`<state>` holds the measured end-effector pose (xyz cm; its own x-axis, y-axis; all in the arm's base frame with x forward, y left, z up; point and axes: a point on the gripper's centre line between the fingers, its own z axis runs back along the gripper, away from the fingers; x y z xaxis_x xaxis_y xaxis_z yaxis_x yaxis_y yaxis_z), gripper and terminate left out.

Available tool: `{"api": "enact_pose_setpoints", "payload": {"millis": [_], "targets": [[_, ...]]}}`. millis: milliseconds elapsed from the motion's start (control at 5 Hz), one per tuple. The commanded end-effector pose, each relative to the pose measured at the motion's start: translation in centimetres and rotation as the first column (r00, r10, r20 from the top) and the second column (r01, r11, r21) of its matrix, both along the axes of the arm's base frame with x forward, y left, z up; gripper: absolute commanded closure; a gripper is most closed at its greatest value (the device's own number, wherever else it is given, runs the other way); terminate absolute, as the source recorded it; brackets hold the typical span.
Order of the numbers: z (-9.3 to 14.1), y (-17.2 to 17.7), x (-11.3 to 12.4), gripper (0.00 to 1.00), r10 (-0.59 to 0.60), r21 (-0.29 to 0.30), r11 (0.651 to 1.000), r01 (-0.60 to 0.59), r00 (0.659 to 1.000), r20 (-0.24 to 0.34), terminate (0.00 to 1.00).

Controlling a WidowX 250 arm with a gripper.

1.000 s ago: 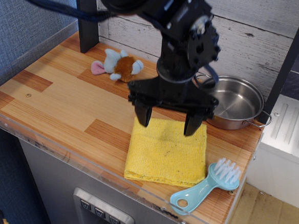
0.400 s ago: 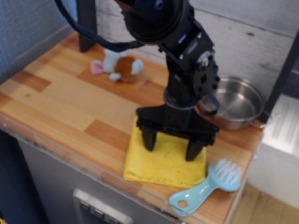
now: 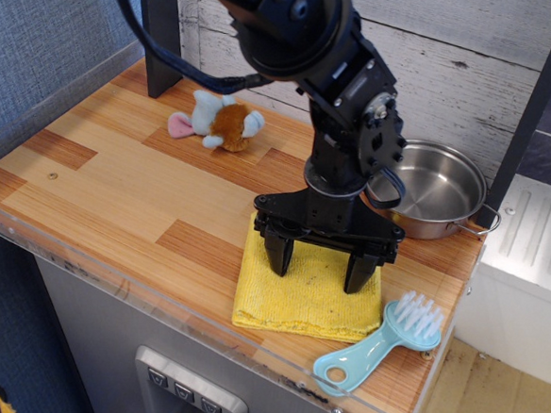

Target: Move the cloth to the bottom-left corner of the table.

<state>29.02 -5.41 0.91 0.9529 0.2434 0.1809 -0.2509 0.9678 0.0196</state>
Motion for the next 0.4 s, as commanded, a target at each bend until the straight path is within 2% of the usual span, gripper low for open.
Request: {"api": "enact_pose_setpoints", "payload": {"millis": [0, 200], "targets": [[1.7, 3.9, 0.0, 0.00, 0.098, 0.012, 0.995, -0.098, 0.994, 0.046, 0.00], [2.1, 5.7, -0.1, 0.00, 0.137, 0.019, 0.990, -0.138, 0.989, 0.051, 0.00]]}}
